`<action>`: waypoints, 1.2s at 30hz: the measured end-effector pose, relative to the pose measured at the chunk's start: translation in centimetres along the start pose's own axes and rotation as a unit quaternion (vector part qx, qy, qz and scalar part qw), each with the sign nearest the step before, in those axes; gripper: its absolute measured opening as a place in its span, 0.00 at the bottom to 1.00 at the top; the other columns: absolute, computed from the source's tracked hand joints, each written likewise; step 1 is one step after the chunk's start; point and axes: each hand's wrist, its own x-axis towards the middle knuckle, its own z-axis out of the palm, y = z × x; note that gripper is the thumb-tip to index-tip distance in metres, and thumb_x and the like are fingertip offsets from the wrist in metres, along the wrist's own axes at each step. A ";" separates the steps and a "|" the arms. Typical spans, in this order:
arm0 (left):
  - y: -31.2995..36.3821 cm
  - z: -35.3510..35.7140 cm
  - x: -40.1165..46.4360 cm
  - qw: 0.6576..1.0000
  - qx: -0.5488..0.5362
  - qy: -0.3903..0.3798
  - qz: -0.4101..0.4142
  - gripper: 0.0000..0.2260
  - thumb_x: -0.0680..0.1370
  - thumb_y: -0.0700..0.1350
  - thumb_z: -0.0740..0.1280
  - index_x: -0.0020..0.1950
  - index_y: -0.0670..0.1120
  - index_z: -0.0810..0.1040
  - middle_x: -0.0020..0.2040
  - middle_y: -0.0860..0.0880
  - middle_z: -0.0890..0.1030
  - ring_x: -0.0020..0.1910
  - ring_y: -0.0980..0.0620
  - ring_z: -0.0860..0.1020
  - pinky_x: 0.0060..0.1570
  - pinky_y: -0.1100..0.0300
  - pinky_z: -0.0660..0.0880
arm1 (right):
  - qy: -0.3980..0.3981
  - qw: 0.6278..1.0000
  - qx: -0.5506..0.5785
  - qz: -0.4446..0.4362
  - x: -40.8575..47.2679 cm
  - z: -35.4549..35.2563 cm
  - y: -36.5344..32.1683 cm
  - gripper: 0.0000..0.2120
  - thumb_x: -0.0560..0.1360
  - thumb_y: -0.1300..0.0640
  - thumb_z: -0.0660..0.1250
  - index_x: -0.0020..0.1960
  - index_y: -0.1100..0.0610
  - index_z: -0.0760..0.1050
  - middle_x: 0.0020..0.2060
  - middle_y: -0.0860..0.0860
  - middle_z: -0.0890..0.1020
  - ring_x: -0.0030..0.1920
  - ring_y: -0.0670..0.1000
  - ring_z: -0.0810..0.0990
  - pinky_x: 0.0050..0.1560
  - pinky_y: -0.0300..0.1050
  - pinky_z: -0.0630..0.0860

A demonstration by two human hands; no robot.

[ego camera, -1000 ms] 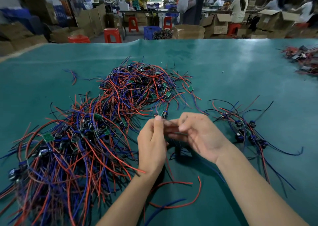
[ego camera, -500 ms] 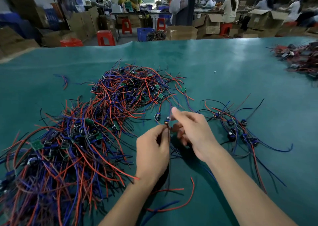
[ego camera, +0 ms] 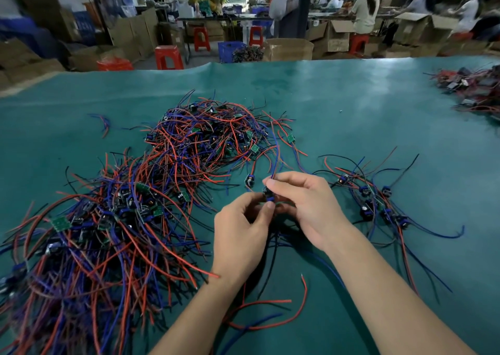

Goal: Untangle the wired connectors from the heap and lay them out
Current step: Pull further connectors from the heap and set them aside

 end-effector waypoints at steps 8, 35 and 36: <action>-0.1 0.0 0.1 1.000 0.007 0.021 0.001 0.04 0.76 0.42 0.73 0.47 0.50 0.81 0.39 0.58 0.83 0.39 0.63 0.80 0.46 0.66 0.76 | 0.010 0.997 -0.070 -0.043 -0.1 -0.2 0.2 0.05 0.74 0.61 0.76 0.39 0.54 0.86 0.37 0.52 0.85 0.40 0.50 0.82 0.40 0.44 0.79; 0.0 0.1 0.0 1.000 -0.018 0.023 0.002 0.08 0.81 0.42 0.65 0.41 0.45 0.77 0.31 0.47 0.79 0.34 0.46 0.76 0.39 0.52 0.73 | 0.167 0.957 -0.213 -0.109 0.7 -1.9 0.5 0.10 0.76 0.52 0.72 0.40 0.56 0.82 0.34 0.48 0.84 0.32 0.46 0.77 0.33 0.46 0.72; 0.0 0.1 0.0 1.000 -0.016 0.020 0.004 0.08 0.80 0.41 0.65 0.41 0.45 0.77 0.32 0.47 0.79 0.34 0.44 0.76 0.39 0.50 0.73 | 0.081 0.962 -0.241 -0.095 0.3 -0.9 0.8 0.10 0.76 0.49 0.73 0.41 0.56 0.83 0.33 0.46 0.83 0.33 0.45 0.78 0.34 0.43 0.72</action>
